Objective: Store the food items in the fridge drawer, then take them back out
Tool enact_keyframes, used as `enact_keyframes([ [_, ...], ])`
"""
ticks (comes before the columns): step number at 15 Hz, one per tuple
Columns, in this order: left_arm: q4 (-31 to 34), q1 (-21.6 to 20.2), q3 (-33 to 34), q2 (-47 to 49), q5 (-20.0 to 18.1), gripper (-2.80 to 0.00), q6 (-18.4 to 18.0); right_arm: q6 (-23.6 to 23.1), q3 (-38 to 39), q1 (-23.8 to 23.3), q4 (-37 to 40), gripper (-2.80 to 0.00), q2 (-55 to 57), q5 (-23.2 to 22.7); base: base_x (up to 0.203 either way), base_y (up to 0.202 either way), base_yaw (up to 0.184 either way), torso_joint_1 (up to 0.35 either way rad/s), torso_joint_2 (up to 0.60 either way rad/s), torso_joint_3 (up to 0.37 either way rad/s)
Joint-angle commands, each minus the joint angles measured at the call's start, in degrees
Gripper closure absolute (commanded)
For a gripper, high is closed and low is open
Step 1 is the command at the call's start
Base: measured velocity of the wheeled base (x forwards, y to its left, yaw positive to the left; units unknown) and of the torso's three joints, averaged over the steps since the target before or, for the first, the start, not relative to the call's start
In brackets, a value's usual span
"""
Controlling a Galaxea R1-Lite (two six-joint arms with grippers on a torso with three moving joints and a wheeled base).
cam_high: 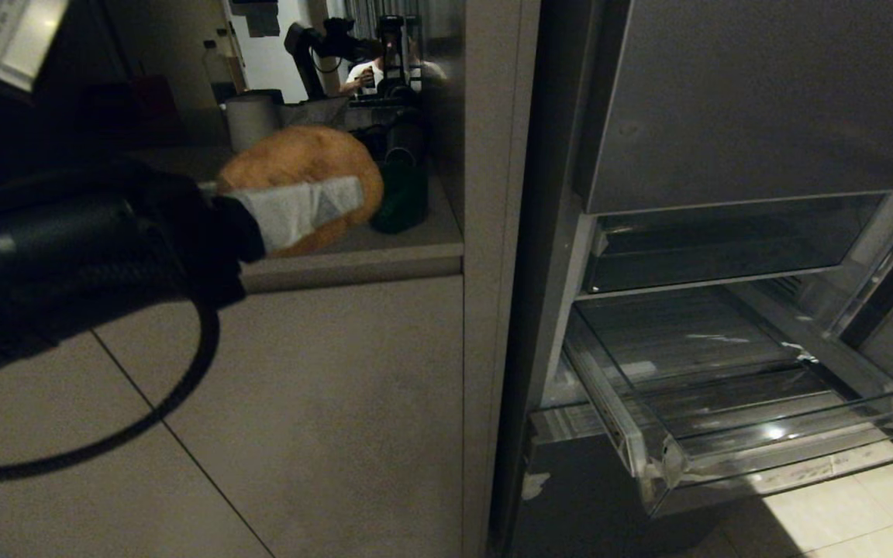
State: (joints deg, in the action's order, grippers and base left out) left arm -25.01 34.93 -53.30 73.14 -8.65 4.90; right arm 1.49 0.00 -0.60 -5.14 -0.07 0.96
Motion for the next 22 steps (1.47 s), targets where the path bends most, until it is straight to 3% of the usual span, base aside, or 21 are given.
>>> enact_keyframes([
  [1, -0.7, 3.8, 2.2, 3.5, -0.3, 0.0, 0.2, 0.0, 1.8, 0.0, 0.0, 0.0, 0.1, 0.0, 0.0, 0.0, 0.0, 0.0, 0.0, 0.0],
  [6, -9.3, 9.2, 0.2, 19.6, -0.2, 0.0, 0.5, 0.0, 1.8, 0.0, 0.0, 0.0, 0.1, 0.0, 0.0, 0.0, 0.0, 0.0, 0.0, 0.0],
  [10, -15.4, 12.4, -10.3, 33.9, 0.2, 0.0, 0.5, 0.0, 1.8, 0.1, 0.0, 0.0, 0.1, 0.0, 0.0, 0.0, 0.0, 0.0, 0.0, 0.0],
  [17, -16.4, 15.7, -28.5, 50.8, 2.5, 0.0, 0.5, 0.0, 1.8, 0.0, 0.0, 0.0, 0.1, 0.0, 0.0, 0.0, 0.0, 0.0, 0.0, 0.0],
  [22, -16.4, 17.9, -36.7, 57.9, 2.5, 0.0, 0.4, 0.0, 1.8, 0.0, 0.0, 0.0, 0.1, 0.0, 0.0, 0.0, 0.0, 0.0, 0.0, 0.0],
])
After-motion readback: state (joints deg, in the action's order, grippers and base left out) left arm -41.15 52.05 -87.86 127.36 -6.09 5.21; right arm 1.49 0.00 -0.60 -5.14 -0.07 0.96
